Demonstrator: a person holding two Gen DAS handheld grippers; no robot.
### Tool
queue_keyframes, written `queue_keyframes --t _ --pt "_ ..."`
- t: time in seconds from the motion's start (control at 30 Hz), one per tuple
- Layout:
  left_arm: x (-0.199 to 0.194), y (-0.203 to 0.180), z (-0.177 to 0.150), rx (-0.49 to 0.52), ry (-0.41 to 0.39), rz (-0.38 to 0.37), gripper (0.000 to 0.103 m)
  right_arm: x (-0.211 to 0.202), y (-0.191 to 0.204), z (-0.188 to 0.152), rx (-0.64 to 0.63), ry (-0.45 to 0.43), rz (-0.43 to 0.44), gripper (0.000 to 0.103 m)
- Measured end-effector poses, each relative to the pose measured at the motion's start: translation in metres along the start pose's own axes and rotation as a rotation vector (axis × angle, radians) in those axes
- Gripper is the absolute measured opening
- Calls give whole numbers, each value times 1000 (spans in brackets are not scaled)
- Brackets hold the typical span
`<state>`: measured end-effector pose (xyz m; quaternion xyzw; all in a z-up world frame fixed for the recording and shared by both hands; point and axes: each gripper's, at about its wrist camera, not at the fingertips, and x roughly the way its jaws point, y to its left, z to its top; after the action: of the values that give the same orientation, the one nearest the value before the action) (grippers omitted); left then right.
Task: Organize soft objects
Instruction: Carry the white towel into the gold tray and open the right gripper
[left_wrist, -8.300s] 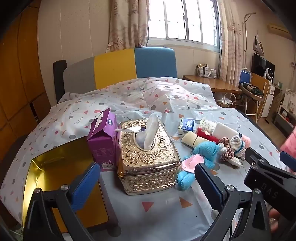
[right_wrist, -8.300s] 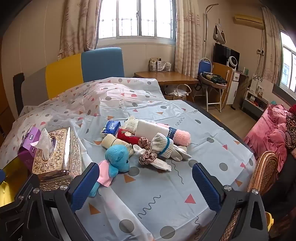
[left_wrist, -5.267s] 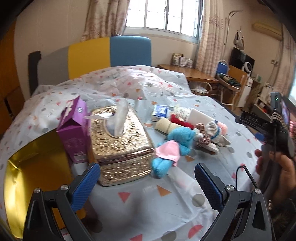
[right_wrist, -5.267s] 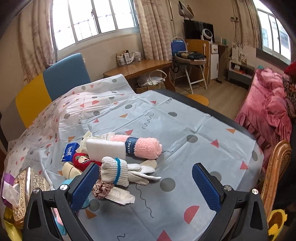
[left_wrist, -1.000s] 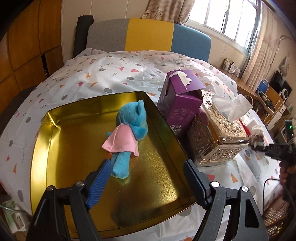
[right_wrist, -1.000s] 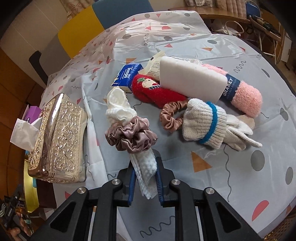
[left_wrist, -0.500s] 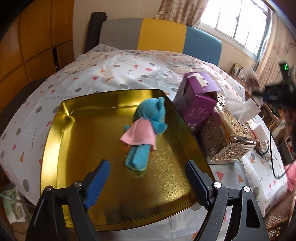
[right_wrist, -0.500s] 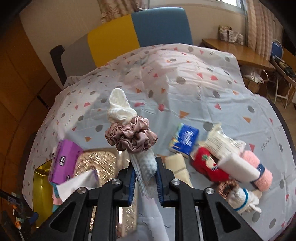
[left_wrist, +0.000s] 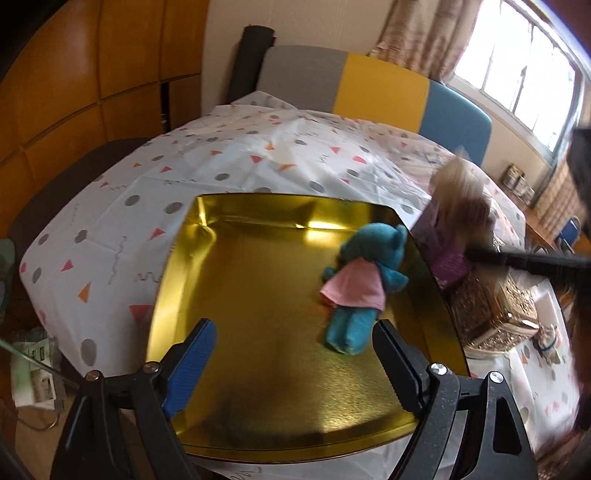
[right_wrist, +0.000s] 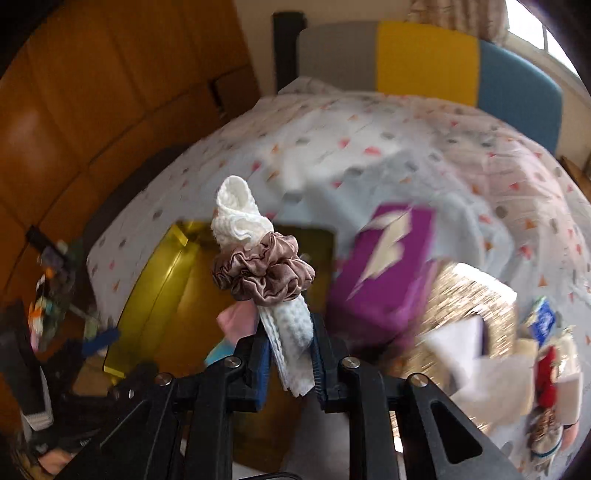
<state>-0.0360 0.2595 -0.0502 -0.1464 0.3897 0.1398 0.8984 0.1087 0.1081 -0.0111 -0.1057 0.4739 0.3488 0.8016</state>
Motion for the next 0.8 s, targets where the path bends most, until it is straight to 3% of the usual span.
queue_keyframes --t 0.2,0.37,0.47,0.6,0.8 --pt "-8 8 2 -9 -36 29 89 40 37 -42 -55 93 -3 18" --pt "-12 6 3 2 -48 32 89 56 34 -60 -52 133 -27 21" --pt "-16 1 2 22 -62 37 89 61 30 -63 -38 134 -48 24" --pt "-19 -5 2 45 -74 41 90 56 25 -64 -26 105 -43 36" --pt "-20 -12 0 60 -70 39 90 36 21 -70 -6 56 -56 37"
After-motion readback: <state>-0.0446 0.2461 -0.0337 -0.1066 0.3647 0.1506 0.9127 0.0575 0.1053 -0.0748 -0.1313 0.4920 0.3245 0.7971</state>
